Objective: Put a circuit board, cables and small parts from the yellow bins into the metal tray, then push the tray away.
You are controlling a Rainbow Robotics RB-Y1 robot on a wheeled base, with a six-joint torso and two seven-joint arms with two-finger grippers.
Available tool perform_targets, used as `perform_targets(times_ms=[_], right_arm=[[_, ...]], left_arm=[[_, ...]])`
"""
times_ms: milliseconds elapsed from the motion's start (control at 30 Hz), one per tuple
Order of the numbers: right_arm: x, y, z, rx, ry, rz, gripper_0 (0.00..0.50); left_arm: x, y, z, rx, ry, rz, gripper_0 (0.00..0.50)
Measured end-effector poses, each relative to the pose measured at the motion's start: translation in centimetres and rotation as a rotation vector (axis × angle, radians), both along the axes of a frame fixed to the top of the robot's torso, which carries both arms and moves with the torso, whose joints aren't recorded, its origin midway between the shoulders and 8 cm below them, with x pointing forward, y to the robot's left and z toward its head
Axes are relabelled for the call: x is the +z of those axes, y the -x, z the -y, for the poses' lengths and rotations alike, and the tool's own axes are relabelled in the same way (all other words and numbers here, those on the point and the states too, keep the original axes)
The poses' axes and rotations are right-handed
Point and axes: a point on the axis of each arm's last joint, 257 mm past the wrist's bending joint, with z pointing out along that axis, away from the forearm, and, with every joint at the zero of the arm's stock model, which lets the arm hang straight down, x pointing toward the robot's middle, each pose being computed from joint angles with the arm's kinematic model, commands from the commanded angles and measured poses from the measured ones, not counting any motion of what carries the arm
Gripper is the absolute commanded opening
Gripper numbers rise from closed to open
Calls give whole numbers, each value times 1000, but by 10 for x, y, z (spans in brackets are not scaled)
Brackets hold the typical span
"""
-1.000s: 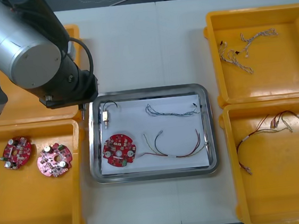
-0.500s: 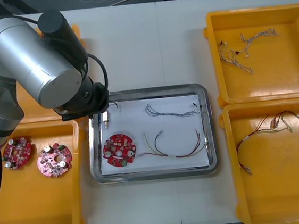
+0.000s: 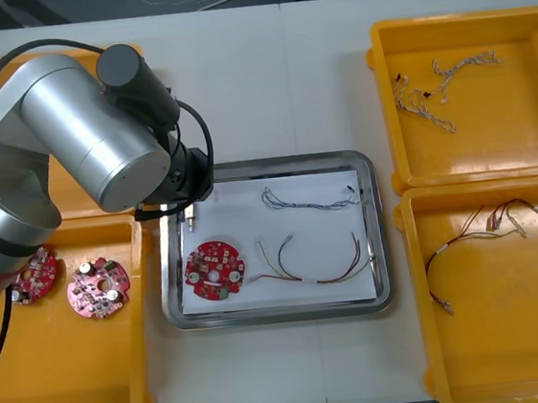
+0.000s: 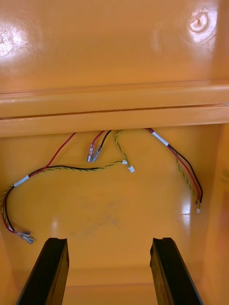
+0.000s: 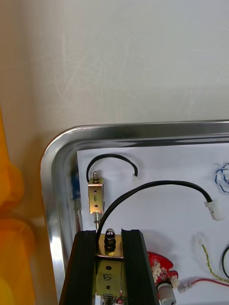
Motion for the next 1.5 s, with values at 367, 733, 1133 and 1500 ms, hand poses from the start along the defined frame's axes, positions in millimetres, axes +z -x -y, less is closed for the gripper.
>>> perform_targets(times_ms=[367,733,1133,1500], right_arm=[[0,0,0,1,-1,-1,500],[0,0,0,1,-1,-1,500],[0,0,0,-27,-15,0,500],[0,0,0,-48,-25,0,500]], left_arm=[[-24,-15,4,50,3,-17,0],[-42,-19,18,72,12,-39,0],[-65,-22,30,80,-2,-59,0],[-70,-18,35,65,-12,-65,0]])
